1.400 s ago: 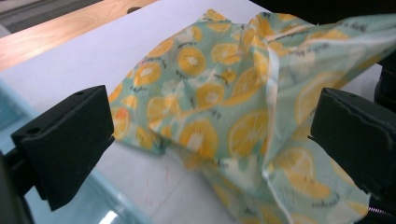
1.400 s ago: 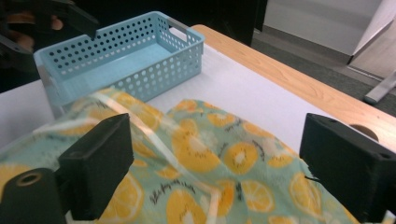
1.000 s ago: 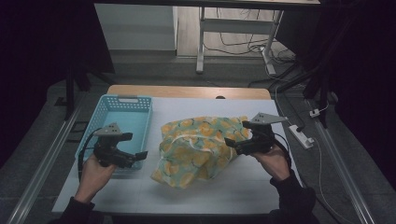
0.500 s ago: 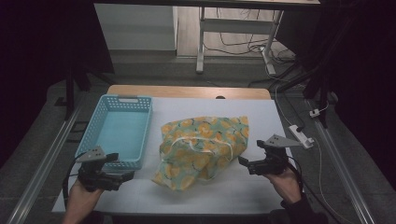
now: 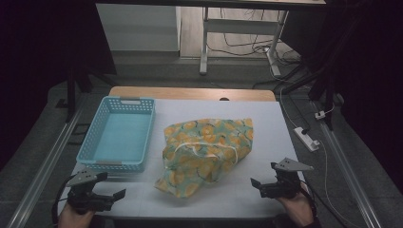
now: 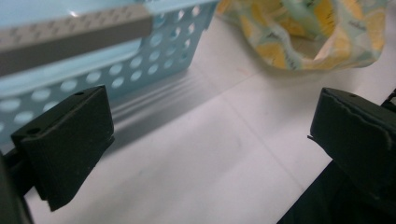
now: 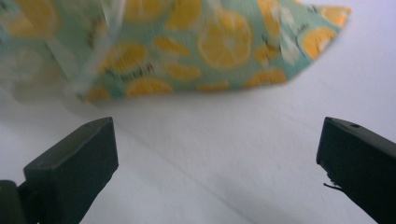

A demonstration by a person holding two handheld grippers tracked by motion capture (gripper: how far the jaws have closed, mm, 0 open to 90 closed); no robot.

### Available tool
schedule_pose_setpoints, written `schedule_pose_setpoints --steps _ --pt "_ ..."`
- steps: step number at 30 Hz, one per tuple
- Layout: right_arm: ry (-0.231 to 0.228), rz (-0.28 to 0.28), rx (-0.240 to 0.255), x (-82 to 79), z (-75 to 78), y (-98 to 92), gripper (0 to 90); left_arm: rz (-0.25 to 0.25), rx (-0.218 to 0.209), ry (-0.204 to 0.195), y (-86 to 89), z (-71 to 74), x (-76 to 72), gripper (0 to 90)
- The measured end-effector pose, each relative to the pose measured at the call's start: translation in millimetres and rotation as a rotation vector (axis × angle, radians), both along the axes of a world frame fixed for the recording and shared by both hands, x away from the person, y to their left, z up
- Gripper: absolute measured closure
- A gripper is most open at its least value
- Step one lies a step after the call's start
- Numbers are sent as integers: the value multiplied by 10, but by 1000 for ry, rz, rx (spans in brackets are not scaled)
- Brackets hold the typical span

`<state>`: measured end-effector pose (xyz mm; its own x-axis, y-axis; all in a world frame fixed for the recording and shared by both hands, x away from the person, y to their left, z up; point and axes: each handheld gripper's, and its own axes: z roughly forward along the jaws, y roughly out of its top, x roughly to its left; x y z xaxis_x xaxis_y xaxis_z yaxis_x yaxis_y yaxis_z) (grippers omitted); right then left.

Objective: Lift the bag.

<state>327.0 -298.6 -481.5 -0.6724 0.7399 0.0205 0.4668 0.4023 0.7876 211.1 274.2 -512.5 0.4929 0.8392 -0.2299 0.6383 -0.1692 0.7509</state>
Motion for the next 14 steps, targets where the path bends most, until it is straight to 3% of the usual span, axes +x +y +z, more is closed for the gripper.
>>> schedule_pose_setpoints --steps 6,8,14 --pt "41 -29 3 -93 -130 -113 0 42 59 38 57 -86 -49 0" --pt "62 -32 0 -104 -166 -139 0 40 57 40 55 -84 -45 0" --pt "62 -29 -5 -105 -171 -135 0 37 90 85 19 -106 12 0"
